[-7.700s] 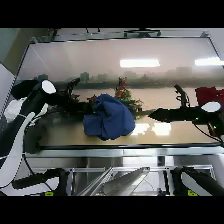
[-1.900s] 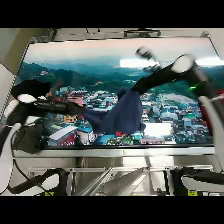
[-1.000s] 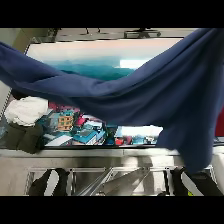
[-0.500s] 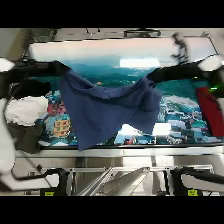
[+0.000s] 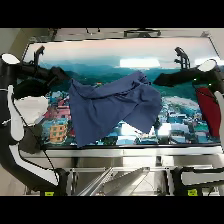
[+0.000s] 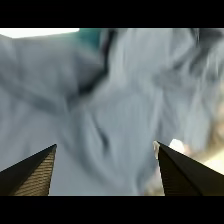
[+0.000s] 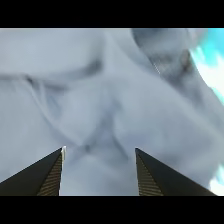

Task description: Fold the shirts.

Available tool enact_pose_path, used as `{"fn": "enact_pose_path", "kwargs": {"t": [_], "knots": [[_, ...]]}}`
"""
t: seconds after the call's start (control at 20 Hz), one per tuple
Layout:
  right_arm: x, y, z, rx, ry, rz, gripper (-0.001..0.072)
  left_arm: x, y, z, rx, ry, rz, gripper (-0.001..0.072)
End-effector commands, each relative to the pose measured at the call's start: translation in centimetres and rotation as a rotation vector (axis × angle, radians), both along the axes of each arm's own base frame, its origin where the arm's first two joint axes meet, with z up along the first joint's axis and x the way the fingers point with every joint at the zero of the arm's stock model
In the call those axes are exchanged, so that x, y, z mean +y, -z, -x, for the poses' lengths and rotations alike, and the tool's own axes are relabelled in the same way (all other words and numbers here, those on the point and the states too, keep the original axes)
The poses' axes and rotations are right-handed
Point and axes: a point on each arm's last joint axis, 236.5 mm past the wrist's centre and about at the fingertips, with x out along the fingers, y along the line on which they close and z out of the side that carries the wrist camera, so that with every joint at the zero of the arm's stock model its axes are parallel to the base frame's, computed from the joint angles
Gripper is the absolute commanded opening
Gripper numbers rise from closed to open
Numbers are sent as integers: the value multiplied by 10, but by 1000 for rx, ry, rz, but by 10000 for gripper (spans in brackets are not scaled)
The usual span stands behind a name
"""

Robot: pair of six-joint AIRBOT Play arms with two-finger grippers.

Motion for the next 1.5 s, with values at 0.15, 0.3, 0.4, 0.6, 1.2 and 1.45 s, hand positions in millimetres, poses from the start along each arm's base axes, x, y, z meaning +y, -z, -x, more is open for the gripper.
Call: {"fn": "enact_pose_path", "kwargs": {"t": [0.15,0.3,0.4,0.6,1.2,1.45], "knots": [[-63,68,88,343,76,-84,501,-24,51,159,317,-26,49,678],[-85,87,93,350,157,-97,500,-32,93,226,399,-126,42,678],[-91,88,91,340,177,-93,500,-32,116,259,439,-187,31,678],[-85,83,84,314,177,-121,501,-18,145,272,384,-352,-7,678],[-74,75,65,281,227,-225,501,-46,148,229,128,-332,-20,593],[-75,105,64,333,244,-218,501,-54,129,224,99,-261,11,213]]}}
